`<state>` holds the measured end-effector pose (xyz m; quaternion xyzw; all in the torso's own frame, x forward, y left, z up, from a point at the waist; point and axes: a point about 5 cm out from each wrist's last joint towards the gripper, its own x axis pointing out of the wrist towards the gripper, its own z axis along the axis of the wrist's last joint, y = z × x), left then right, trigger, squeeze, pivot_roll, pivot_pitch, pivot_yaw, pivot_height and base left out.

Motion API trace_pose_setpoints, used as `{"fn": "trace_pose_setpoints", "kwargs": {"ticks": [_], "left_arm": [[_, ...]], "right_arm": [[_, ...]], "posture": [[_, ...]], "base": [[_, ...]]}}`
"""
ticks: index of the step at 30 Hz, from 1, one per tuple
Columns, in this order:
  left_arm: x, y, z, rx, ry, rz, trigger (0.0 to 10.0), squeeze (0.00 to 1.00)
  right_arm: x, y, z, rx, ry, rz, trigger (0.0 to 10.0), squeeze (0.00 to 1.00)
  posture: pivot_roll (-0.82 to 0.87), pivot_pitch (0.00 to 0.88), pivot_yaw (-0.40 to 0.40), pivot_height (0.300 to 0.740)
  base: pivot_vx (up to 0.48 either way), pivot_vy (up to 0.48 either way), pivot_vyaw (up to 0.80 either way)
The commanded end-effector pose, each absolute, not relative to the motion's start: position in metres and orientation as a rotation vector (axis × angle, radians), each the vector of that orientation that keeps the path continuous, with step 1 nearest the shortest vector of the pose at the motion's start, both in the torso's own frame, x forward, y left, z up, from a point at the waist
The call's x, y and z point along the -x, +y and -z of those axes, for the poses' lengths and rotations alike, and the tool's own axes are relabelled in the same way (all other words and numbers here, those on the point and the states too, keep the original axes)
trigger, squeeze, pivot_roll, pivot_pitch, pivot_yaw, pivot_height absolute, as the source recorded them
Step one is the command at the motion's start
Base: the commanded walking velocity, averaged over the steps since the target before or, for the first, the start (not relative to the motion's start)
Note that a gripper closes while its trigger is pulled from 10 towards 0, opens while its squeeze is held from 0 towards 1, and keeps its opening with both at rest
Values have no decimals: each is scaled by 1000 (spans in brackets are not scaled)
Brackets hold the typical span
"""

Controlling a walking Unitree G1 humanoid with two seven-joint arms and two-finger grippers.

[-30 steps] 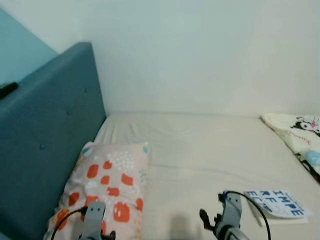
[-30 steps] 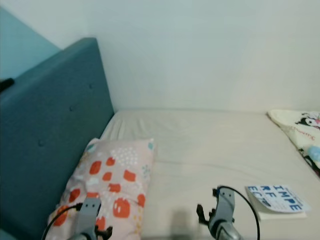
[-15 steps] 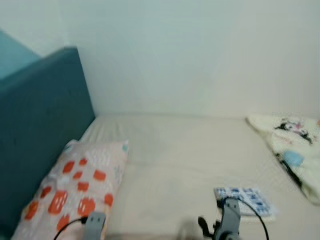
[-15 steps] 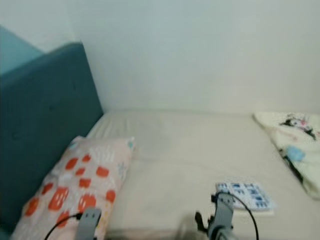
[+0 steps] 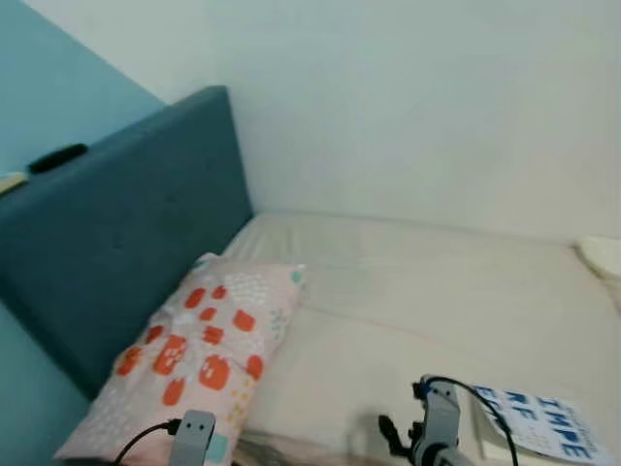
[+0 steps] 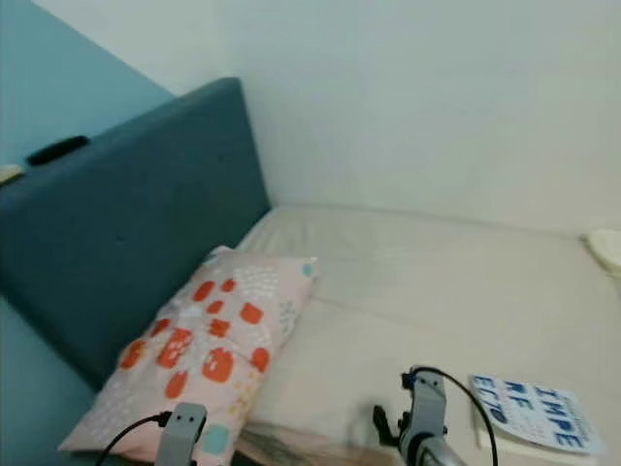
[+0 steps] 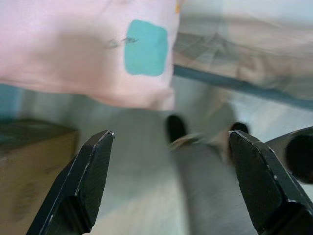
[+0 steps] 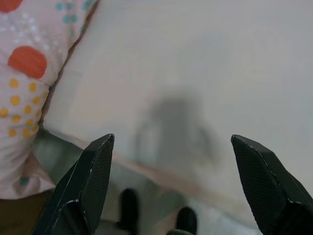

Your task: Clean up the room

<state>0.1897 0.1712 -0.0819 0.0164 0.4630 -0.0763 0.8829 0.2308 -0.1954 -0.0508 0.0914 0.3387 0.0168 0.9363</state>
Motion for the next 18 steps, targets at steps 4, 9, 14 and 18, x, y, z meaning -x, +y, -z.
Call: {"fn": "trace_pose_setpoints", "kwargs": {"ticks": [4,9,14,18], "left_arm": [[-188,174,83,-35,969,140,10000,0],[-191,169,81,-23,953,149,10000,0],[-191,168,81,-14,961,155,10000,0],[-192,169,81,-13,960,150,10000,0]], "right_arm": [[-247,-184,39,-154,618,-120,10000,0],[-262,-177,26,-162,540,-165,10000,0],[-274,-172,15,-185,478,-204,10000,0],[-276,-171,12,-198,464,-218,10000,0]], "posture": [[60,0,13,728],[59,0,15,728],[56,2,15,728],[56,3,14,728]], "base": [[0,0,767],[0,0,769],[0,0,765],[0,0,769]]}}
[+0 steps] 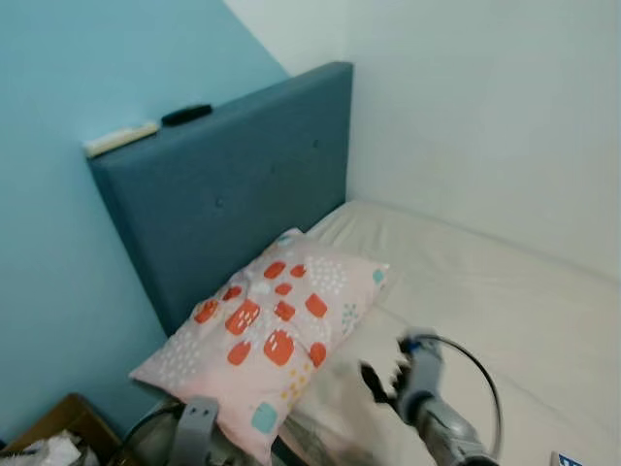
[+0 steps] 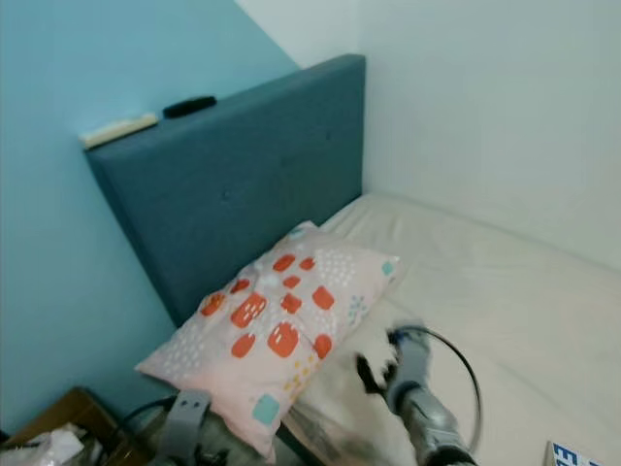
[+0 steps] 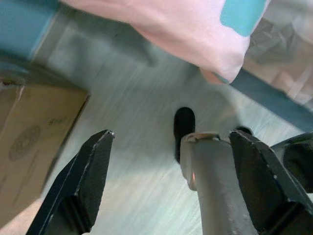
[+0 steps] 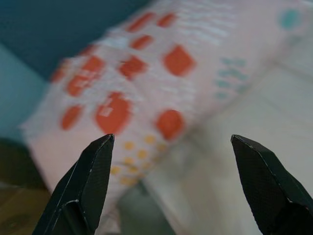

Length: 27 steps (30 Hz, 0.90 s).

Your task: Clean up the room

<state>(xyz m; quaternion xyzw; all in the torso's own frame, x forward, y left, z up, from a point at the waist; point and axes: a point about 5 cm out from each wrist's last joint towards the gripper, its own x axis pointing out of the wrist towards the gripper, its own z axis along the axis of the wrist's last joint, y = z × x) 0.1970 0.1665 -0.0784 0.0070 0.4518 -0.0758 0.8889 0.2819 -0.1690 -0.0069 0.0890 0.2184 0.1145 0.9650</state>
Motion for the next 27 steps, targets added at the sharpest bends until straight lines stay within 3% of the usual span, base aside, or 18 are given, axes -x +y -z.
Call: {"fn": "trace_pose_setpoints", "kwargs": {"ticks": [1,27], "left_arm": [[-192,169,81,-8,958,146,10000,0],[-193,169,81,38,954,129,10000,0]], "right_arm": [[-277,-171,12,-201,461,-219,10000,0],[-272,-179,17,-204,500,-177,10000,0]], "posture": [[56,4,14,728],[56,0,-2,728]], "base": [[0,0,769],[0,0,761]]}}
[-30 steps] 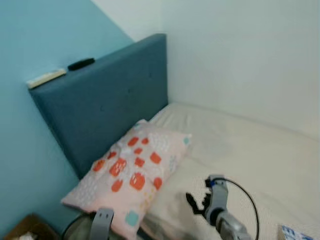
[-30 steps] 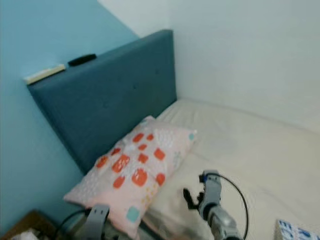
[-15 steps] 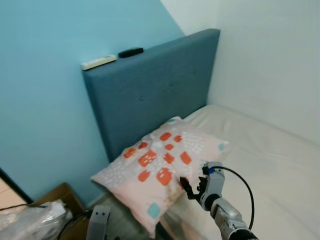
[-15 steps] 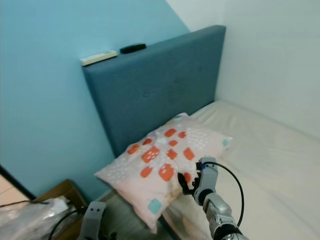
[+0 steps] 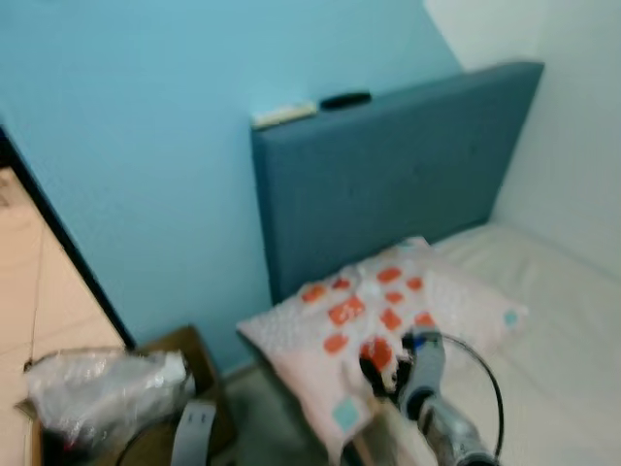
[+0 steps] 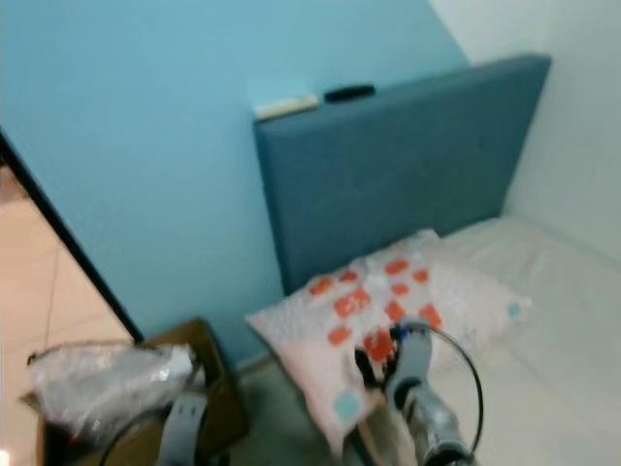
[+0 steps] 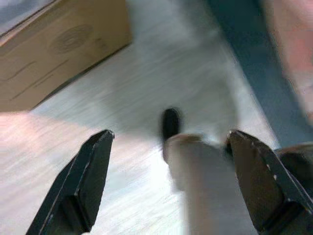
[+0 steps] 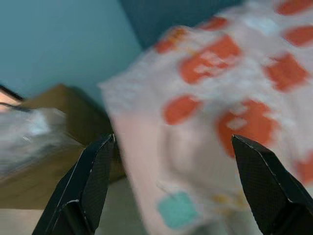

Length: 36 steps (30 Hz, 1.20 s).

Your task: Clean up the room

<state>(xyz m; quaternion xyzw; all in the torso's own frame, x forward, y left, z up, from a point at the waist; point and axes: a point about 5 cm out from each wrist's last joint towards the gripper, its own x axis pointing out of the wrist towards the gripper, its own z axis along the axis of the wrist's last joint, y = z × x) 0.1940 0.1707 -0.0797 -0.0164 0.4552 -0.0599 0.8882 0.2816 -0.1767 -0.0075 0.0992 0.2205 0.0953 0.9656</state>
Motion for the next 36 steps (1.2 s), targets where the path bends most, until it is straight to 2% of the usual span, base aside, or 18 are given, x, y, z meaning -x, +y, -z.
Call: {"fn": "trace_pose_setpoints", "kwargs": {"ticks": [1,18,23,36], "left_arm": [[-192,169,81,38,956,130,10000,0],[-195,164,80,56,957,127,10000,0],[-194,161,80,53,960,160,10000,0],[-194,162,81,59,957,150,10000,0]], "right_arm": [[-270,-180,19,-202,510,-171,10000,0],[-262,-183,26,-182,546,-145,10000,0],[-259,-193,30,-155,594,-59,10000,0],[-259,-195,30,-159,594,-40,10000,0]], "posture": [[55,0,-3,728],[46,0,-4,728],[43,0,-1,728],[41,0,3,728]], "base": [[0,0,763],[0,0,754],[346,0,0],[452,0,0]]}}
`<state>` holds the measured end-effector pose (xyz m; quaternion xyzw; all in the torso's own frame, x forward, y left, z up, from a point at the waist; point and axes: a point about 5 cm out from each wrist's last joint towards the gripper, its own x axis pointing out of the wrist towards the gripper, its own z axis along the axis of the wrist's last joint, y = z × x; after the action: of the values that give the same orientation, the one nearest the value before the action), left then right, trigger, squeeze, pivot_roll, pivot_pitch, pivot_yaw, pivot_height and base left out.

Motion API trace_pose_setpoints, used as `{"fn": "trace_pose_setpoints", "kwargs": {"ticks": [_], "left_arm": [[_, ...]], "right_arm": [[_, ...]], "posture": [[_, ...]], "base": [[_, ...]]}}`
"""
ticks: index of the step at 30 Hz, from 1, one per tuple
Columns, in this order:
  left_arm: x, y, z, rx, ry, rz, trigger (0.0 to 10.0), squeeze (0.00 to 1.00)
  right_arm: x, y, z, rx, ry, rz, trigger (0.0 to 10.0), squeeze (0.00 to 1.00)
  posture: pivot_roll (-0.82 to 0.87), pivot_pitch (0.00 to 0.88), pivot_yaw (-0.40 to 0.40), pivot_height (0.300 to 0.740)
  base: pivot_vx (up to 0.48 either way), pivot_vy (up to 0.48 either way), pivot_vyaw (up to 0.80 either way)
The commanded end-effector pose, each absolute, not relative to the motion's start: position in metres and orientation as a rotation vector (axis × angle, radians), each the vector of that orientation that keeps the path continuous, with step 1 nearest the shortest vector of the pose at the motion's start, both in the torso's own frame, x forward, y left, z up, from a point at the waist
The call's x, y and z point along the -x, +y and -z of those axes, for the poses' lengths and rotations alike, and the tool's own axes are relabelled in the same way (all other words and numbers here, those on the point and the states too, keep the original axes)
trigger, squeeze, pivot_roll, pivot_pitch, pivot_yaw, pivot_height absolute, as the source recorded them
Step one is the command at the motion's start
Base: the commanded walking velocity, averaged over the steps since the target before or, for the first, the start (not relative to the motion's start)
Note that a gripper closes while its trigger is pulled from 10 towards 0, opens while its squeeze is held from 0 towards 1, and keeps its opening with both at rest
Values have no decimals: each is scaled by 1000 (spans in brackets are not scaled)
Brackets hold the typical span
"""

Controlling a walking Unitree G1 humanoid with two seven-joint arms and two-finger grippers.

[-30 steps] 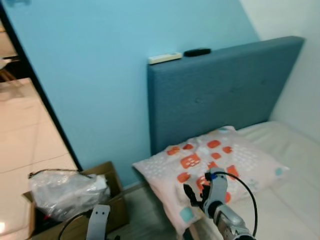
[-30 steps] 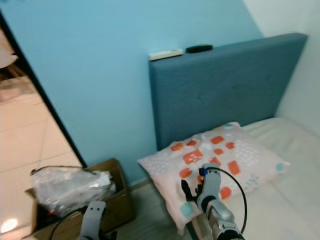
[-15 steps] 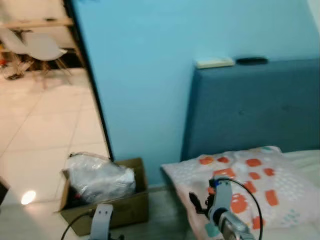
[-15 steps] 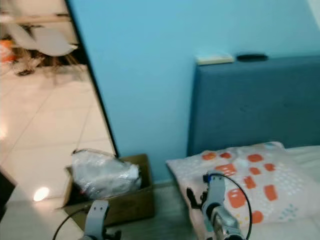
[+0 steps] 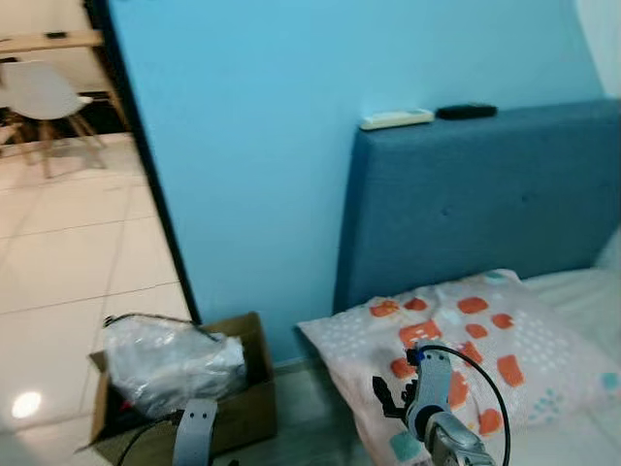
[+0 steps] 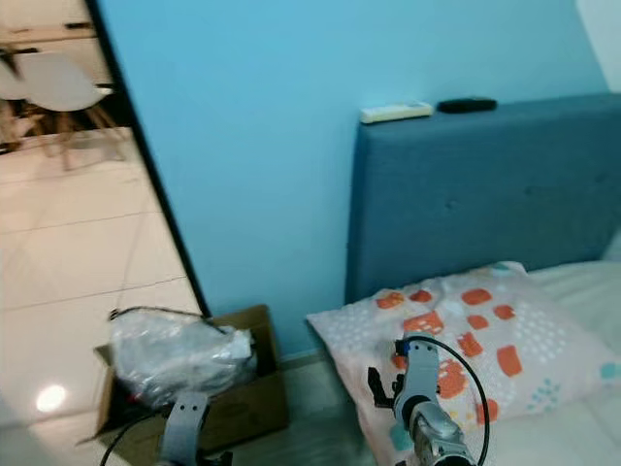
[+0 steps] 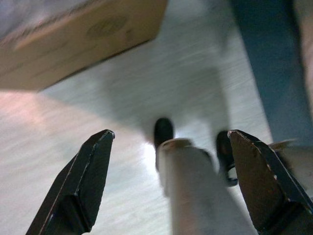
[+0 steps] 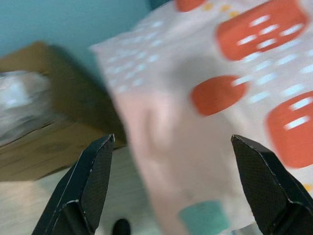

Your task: Clean up the room

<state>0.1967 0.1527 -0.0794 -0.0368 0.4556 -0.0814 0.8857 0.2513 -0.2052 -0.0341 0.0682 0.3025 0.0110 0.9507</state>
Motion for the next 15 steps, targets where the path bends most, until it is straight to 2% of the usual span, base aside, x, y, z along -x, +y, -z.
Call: {"fn": "trace_pose_setpoints", "kwargs": {"ticks": [1,8,15], "left_arm": [[-194,161,80,62,955,149,10000,0],[-194,160,80,78,958,155,10000,0],[-192,157,82,59,971,198,10000,0]], "right_arm": [[-259,-195,30,-158,594,-38,10000,0],[-259,-195,30,-159,594,-34,10000,0],[-259,-197,30,-159,593,-27,10000,0]], "posture": [[41,0,3,728],[39,1,2,728],[40,5,2,728]], "base": [[0,0,0],[0,0,0],[0,-458,0]]}}
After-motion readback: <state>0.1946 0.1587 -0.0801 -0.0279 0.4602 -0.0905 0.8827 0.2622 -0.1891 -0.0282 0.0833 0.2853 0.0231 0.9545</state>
